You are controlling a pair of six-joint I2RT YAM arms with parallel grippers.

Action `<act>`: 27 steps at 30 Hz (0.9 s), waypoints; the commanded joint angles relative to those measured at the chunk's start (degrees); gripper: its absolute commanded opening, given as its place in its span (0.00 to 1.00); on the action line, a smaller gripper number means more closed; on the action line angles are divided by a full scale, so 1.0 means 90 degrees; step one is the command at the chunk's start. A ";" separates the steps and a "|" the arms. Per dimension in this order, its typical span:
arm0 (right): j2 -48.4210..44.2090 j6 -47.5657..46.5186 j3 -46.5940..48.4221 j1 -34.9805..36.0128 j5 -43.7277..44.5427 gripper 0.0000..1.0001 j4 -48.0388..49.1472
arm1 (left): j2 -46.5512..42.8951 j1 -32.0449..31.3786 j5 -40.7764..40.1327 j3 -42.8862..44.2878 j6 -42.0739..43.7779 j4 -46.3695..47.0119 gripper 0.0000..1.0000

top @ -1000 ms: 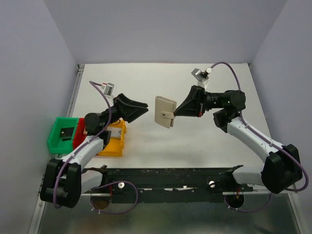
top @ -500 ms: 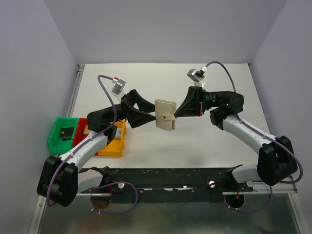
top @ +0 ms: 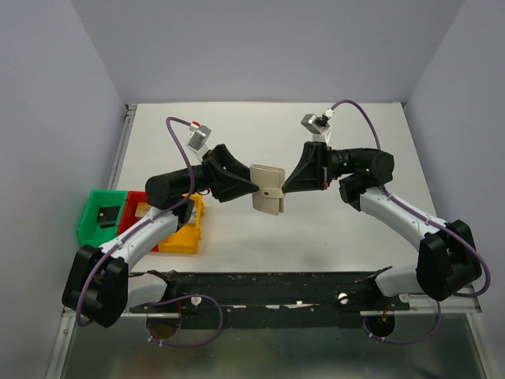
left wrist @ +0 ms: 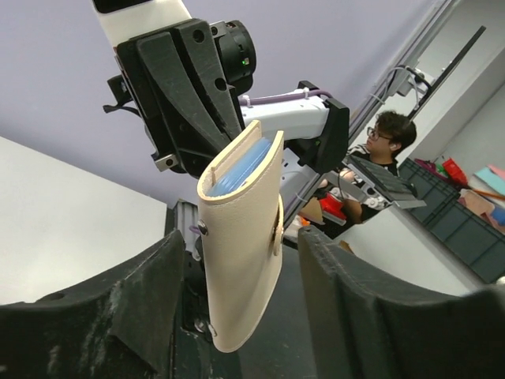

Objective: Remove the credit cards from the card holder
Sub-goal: Open the card holder.

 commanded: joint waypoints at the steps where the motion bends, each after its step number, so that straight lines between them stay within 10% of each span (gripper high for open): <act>1: -0.0079 -0.0027 0.0163 0.0044 -0.0135 0.01 0.1182 | 0.0013 -0.0025 0.0190 0.0158 0.0095 0.1803 0.60; 11: -0.0128 -0.0222 0.0154 0.0034 -0.0223 0.01 0.0822 | 0.0042 -0.0055 0.0278 0.0197 0.0105 0.1803 0.18; 14: -0.0303 -0.0863 0.0173 0.0034 -0.0272 0.27 -0.0064 | 0.0042 -0.0055 0.0337 0.0178 0.0085 0.1813 0.06; 20: -0.1513 -0.5485 0.0785 0.0044 0.0564 0.71 -0.6566 | -0.0084 -0.0016 0.0454 0.0129 0.0085 0.1434 0.02; 22: -0.1787 -0.7063 0.1362 0.0044 0.1317 0.76 -0.8994 | -0.0240 -0.0006 0.0435 0.0080 0.0386 0.0937 0.02; 27: -0.1954 -0.8112 0.2018 0.0054 0.3249 0.78 -1.1101 | -0.1030 -0.0006 -0.0208 0.0080 0.2006 -0.1755 0.06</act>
